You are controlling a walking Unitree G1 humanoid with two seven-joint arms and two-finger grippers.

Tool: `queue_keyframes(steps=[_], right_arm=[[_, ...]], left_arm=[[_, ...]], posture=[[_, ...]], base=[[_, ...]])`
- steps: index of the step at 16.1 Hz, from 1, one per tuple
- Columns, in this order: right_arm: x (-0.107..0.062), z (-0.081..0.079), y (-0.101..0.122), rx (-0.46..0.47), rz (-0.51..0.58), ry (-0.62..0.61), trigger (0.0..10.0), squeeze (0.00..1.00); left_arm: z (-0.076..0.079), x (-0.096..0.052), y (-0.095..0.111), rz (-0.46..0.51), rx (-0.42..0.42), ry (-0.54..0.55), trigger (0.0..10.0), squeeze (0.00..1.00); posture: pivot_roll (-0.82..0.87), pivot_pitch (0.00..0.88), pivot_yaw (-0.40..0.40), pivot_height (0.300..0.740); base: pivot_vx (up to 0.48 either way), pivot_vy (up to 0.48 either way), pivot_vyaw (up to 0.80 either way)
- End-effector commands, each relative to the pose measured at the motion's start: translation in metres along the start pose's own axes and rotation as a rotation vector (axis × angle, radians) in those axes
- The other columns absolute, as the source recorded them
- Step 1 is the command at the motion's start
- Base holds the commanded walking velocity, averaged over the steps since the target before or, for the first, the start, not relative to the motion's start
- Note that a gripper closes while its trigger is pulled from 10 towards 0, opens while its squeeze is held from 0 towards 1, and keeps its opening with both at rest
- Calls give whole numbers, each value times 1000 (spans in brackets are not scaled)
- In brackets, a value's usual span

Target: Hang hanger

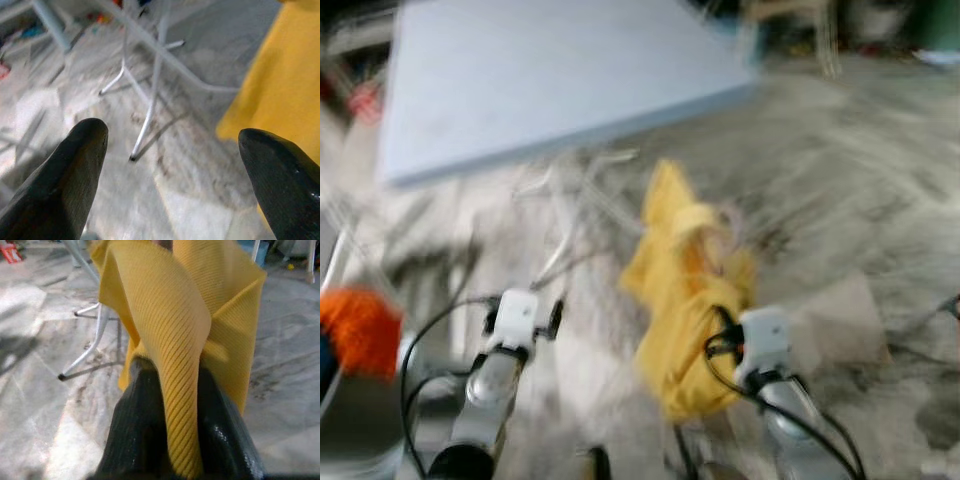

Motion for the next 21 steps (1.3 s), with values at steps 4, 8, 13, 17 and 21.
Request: queue_keyframes(steps=[4,8,13,17,21], right_arm=[[-2,7,5,-2,26,-28,10000,0],[-1,7,6,-3,28,-22,10000,0],[1,10,13,74,49,-51,10000,0],[-4,-46,37,129,116,336,10000,0],[-10,-48,31,142,79,444,10000,0]], left_arm=[[8,-1,-1,-2,-29,-38,10000,0],[9,-1,-1,3,-38,-46,10000,0],[7,-4,-1,2,-33,-52,10000,0],[36,6,26,94,-74,-205,10000,0],[61,8,29,94,-96,-321,10000,0]], posture=[[-88,177,44,740],[-84,177,38,740],[-84,181,42,740],[-95,189,34,740],[-101,181,26,740]], base=[[0,0,0],[0,0,0],[0,0,0],[0,0,0],[0,0,0]])
Point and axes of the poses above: a point about 5 cm out from each wrist's last joint towards the gripper, its own x axis pointing out of the wrist towards the gripper, its own y axis along the axis of the wrist's last joint, z = x × y, the point moved 4 cm from there along x, pointing out of the wrist towards the gripper, and after that the axes turned 8 degrees about -x, right-handed, at the moved point
